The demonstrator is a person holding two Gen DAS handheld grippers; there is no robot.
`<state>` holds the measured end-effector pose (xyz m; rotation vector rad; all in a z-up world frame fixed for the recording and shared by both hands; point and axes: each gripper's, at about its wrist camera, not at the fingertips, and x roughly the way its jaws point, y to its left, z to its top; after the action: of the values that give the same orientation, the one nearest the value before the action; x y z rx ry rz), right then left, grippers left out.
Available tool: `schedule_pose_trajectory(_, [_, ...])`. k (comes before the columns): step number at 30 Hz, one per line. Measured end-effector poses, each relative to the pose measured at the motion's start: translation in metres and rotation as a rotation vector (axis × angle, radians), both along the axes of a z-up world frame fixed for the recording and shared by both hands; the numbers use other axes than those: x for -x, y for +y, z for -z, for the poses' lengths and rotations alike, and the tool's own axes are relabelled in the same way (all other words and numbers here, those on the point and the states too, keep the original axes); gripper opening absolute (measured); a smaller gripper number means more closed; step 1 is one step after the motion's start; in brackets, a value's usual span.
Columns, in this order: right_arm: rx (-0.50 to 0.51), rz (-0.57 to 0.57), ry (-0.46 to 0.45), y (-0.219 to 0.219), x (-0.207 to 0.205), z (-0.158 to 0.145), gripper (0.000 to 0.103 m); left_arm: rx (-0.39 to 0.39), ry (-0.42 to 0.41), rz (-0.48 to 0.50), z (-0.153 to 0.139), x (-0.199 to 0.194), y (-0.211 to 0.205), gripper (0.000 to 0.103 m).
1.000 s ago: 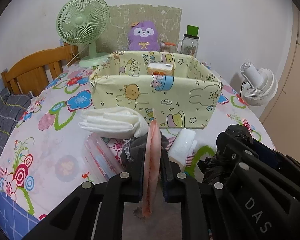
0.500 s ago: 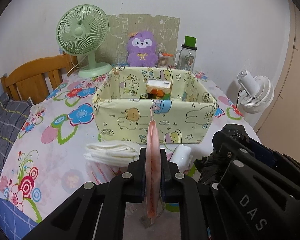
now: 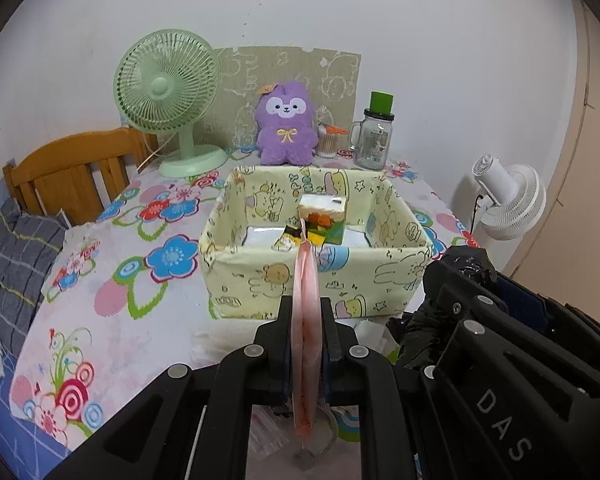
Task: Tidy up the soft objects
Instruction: 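Lift and carry the pink packet and black bundle toward the basket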
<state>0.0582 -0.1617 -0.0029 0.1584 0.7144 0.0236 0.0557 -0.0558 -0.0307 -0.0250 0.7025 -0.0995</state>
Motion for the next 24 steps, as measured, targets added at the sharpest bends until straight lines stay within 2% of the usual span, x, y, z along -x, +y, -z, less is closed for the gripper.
schedule_pose_trajectory(24, [0.011, -0.004, -0.047, 0.000, -0.020, -0.030, 0.042, -0.014, -0.032, 0.036, -0.030, -0.022, -0.002, 0.008])
